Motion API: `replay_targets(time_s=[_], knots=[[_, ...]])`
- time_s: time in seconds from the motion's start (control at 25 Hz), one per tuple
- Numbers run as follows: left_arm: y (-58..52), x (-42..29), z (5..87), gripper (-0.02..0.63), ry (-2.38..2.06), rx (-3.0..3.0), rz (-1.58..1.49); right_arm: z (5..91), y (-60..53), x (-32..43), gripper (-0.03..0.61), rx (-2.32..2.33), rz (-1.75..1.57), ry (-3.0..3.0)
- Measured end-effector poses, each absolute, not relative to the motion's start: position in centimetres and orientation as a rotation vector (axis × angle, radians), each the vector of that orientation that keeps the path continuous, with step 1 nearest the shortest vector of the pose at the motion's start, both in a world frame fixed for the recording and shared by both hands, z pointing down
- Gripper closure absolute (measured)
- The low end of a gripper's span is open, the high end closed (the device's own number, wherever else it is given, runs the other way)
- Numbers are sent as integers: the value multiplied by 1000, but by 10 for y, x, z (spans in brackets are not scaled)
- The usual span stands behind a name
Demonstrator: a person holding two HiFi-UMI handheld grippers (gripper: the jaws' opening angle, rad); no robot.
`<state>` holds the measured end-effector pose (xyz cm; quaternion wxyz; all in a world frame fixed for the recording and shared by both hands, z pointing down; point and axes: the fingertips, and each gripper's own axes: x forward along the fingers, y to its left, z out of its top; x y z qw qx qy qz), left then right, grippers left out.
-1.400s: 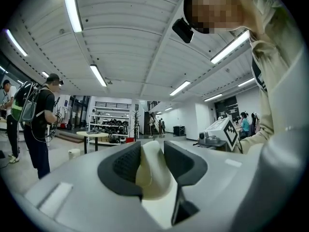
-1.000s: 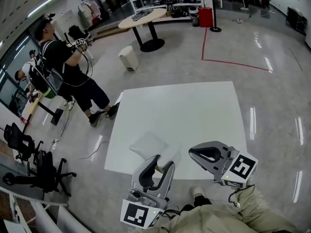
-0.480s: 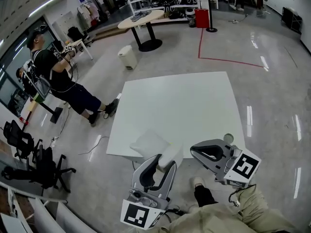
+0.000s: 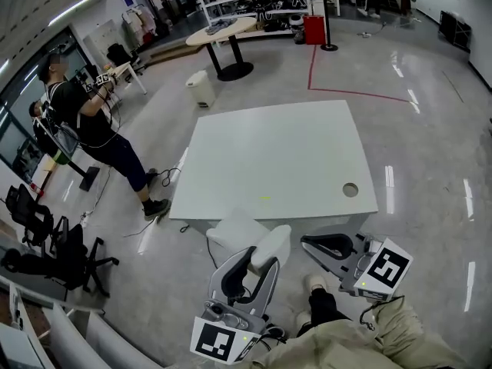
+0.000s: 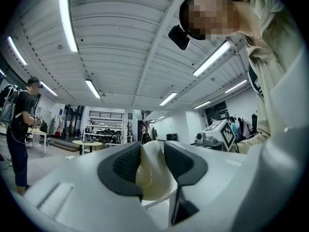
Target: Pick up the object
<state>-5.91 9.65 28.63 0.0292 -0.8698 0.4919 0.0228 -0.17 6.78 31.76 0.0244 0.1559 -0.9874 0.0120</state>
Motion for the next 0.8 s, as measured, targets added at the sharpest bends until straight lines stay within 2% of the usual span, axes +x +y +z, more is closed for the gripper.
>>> replay_targets(time_s=[0.8], knots=[[122, 0, 269, 454, 1459, -2672, 94, 293, 102, 51, 577, 491, -64, -3060]])
